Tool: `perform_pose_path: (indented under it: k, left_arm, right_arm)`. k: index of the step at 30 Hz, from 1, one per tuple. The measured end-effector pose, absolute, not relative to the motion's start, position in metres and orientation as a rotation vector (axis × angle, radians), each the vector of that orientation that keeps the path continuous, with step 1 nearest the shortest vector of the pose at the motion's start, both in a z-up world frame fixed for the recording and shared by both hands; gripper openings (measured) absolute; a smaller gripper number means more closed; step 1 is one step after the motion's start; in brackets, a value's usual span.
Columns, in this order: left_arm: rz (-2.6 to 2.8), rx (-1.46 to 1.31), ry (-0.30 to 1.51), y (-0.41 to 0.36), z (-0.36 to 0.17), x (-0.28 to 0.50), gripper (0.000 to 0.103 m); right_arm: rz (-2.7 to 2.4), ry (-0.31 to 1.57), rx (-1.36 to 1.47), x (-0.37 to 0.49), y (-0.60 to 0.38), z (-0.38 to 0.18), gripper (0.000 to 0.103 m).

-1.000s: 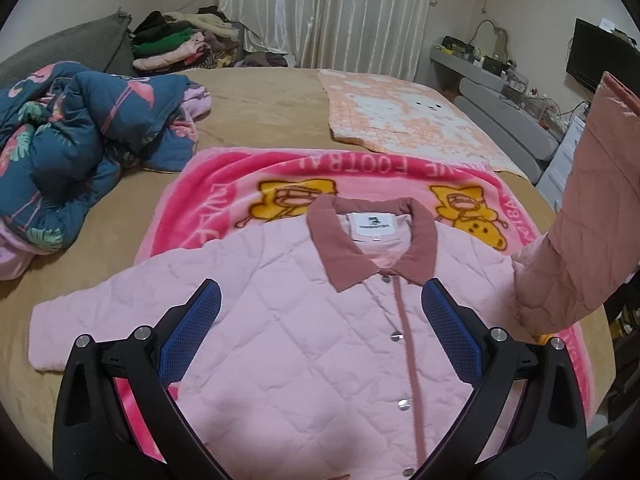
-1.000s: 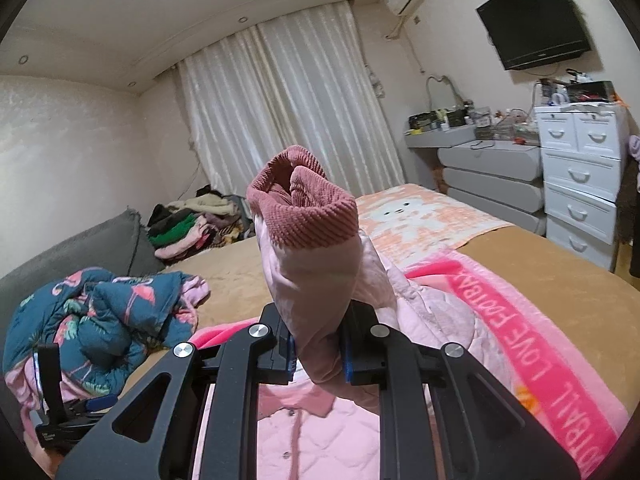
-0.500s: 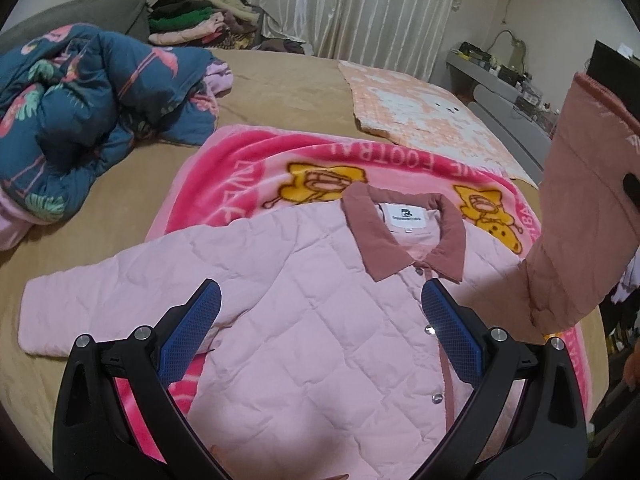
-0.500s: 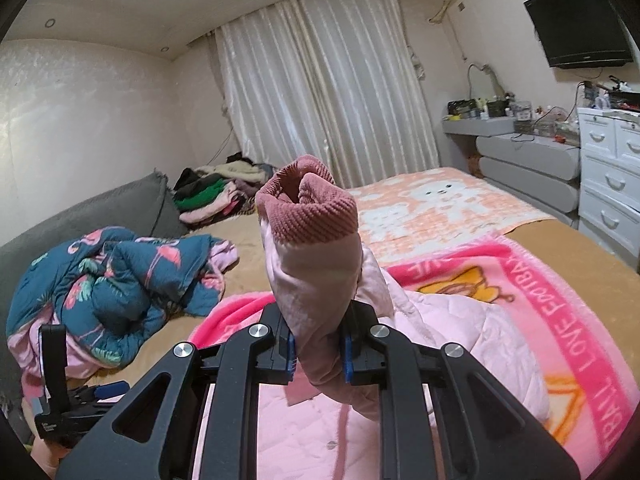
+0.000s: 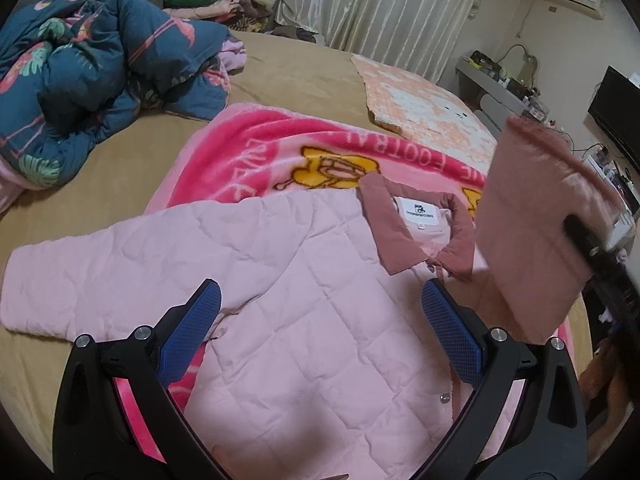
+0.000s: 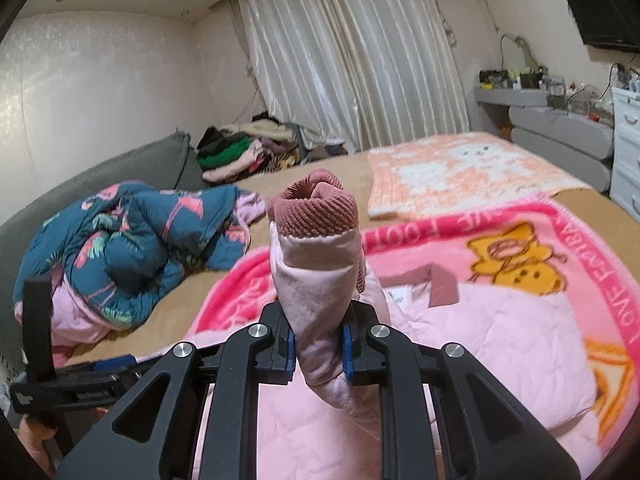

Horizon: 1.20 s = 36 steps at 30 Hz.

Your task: Fold large clothes

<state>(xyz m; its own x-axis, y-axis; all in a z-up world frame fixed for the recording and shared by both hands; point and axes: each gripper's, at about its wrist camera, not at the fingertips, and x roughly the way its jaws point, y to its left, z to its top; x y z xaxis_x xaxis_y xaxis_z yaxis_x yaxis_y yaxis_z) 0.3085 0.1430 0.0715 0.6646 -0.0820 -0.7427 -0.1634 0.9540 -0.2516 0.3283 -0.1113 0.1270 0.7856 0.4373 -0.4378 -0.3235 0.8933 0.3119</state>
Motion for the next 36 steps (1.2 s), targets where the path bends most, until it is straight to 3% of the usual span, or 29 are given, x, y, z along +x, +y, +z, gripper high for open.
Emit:
perform_pose_path:
  k: [9, 11, 13, 19, 36]
  left_arm:
    - [0.034, -0.365, 0.866, 0.145, 0.062, 0.312, 0.094]
    - [-0.001, -0.405, 0.883, 0.144, 0.059, 0.313, 0.094]
    - [-0.025, -0.450, 0.904, 0.143, 0.055, 0.315, 0.094]
    - [-0.017, -0.462, 0.930, 0.136, 0.050, 0.315, 0.094]
    - [-0.051, -0.599, 1.146, 0.099, -0.040, 0.327, 0.094]
  right_arm:
    - [0.461, 0.676, 0.199, 0.337, -0.086, 0.063, 0.024]
    - [0.492, 0.713, 0.199, 0.335, -0.081, 0.053, 0.033]
    - [0.527, 0.749, 0.191, 0.329, -0.075, 0.045, 0.067]
    - [0.593, 0.780, 0.134, 0.294, -0.071, 0.037, 0.085]
    - [0.323, 0.775, 0.181, 0.262, -0.209, 0.033, 0.088]
